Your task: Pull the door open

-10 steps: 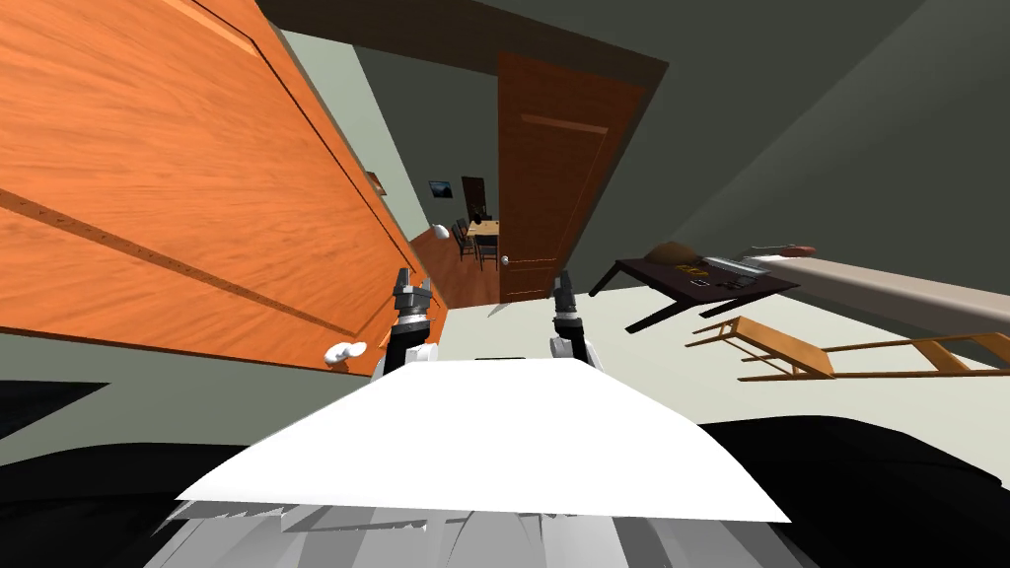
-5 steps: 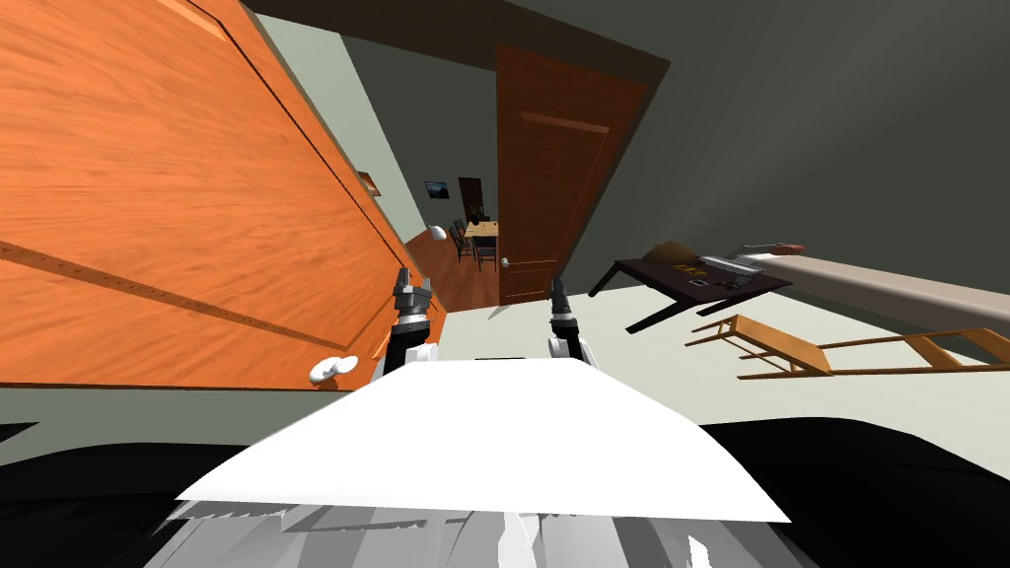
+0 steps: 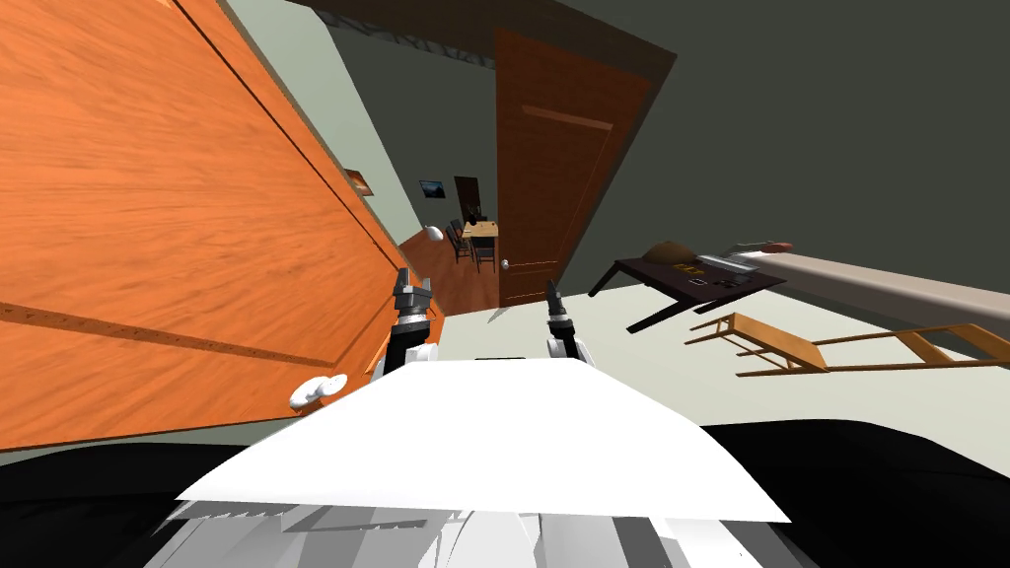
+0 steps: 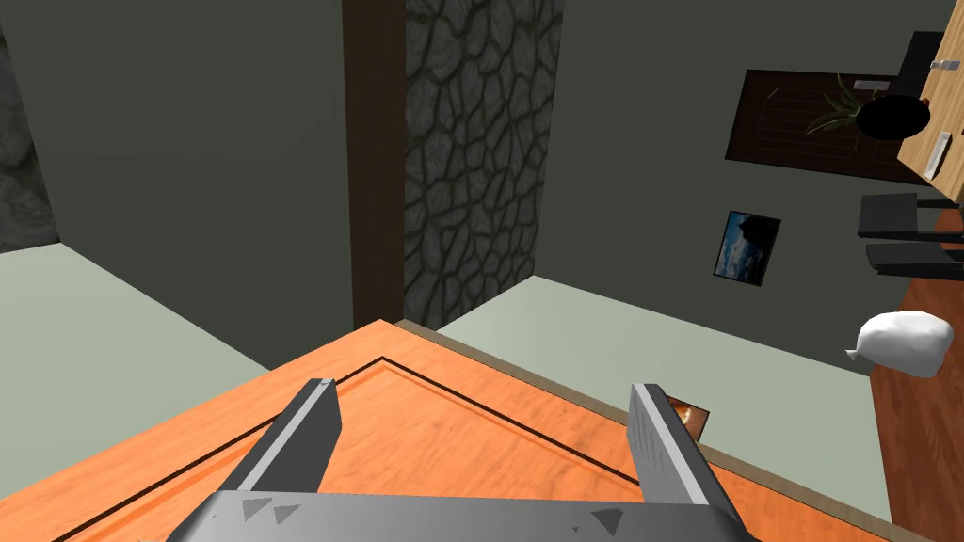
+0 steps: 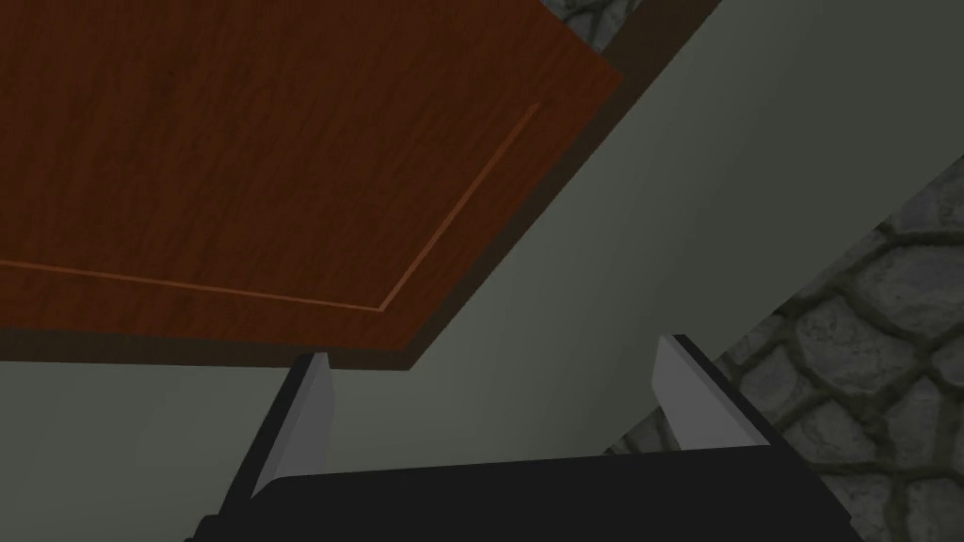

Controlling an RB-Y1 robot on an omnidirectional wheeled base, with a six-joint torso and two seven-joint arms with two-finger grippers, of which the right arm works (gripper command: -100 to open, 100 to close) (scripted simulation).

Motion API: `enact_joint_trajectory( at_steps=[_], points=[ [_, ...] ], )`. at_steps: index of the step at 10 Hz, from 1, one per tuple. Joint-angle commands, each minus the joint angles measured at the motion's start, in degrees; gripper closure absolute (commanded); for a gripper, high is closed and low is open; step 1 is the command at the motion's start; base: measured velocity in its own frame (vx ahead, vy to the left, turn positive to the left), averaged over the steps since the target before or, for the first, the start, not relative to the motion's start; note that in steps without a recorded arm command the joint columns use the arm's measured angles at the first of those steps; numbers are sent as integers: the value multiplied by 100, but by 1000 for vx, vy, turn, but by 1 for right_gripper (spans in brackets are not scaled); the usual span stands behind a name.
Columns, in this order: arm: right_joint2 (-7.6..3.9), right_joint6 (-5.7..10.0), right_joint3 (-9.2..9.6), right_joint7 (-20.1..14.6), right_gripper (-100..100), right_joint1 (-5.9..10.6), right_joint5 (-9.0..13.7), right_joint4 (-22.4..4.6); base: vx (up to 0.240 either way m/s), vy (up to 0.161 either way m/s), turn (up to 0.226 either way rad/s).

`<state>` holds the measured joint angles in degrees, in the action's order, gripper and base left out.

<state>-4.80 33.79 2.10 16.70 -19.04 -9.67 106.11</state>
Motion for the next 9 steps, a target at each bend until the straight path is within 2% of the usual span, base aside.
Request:
enact_joint_trajectory(
  at_steps=[1, 9],
  points=[
    [-35, 63, -8, 147, -100, 65, -67, -192, 96, 51, -45],
    [-151, 388, -14, 874, -100, 363, -423, -1187, 95, 55, -54]
  ],
)
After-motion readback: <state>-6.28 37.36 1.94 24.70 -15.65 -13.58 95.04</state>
